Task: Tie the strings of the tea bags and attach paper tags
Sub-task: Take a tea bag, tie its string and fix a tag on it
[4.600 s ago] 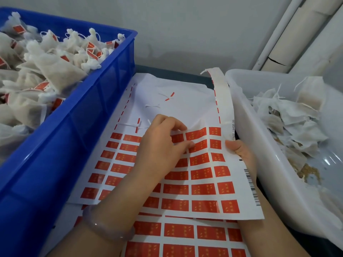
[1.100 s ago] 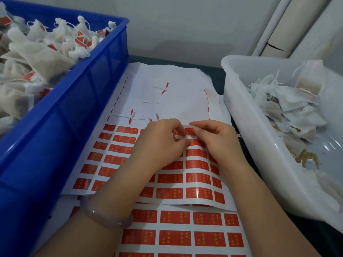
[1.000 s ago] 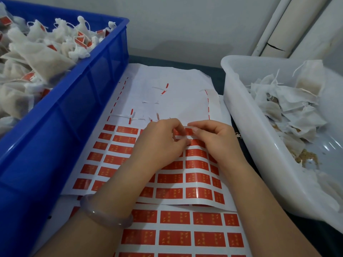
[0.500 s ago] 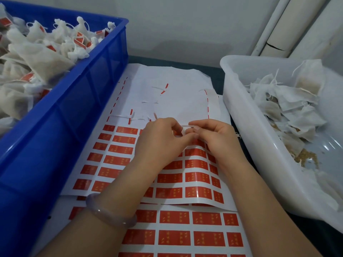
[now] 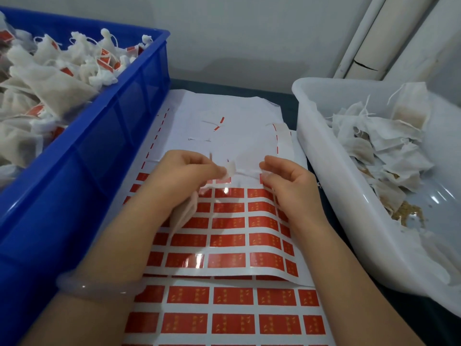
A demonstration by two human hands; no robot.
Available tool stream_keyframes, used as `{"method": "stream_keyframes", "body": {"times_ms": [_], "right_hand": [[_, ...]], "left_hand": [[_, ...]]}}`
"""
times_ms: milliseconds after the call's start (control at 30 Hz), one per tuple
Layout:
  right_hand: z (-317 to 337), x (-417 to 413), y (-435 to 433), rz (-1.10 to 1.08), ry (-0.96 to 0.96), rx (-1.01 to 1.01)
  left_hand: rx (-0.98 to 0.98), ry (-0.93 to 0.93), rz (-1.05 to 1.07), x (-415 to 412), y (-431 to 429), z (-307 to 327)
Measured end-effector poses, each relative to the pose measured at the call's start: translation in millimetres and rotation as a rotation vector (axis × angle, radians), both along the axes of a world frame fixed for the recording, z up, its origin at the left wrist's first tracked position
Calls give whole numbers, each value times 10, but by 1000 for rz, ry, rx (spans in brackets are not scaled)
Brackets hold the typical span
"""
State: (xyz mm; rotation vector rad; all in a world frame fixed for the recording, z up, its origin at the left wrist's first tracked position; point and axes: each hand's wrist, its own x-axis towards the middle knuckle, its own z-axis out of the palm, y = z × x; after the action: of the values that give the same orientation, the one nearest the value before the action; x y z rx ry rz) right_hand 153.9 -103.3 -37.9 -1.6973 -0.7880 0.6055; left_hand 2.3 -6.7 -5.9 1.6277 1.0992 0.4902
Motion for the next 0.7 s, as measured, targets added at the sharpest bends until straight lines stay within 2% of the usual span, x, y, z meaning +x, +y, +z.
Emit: {"method": "stream_keyframes", "body": {"times_ms": [133, 267, 333, 400, 500, 533, 600, 700], "right_hand": [[-45, 10, -1, -55, -64, 10], [-31, -84, -32, -86, -506, 67], [64, -127, -74, -135, -643, 160], [186, -171, -120, -152, -545, 230], [435, -250, -151, 20, -86, 199], [486, -258, -144, 88, -28, 146], [544, -261, -114, 140, -45, 86], [551, -198, -45, 41, 2, 147]], "left_hand": [[-109, -67, -124, -112, -2, 153], [-80, -133, -229, -103, -85, 218], [-67, -152, -246, -102, -104, 223], [-64, -184, -257, -111, -102, 219], [-57, -242, -263, -123, -100, 216], [-51, -247, -262, -126, -97, 214], [-49, -254, -270, -120, -96, 215], [-90, -281, -232, -110, -107, 246]]}}
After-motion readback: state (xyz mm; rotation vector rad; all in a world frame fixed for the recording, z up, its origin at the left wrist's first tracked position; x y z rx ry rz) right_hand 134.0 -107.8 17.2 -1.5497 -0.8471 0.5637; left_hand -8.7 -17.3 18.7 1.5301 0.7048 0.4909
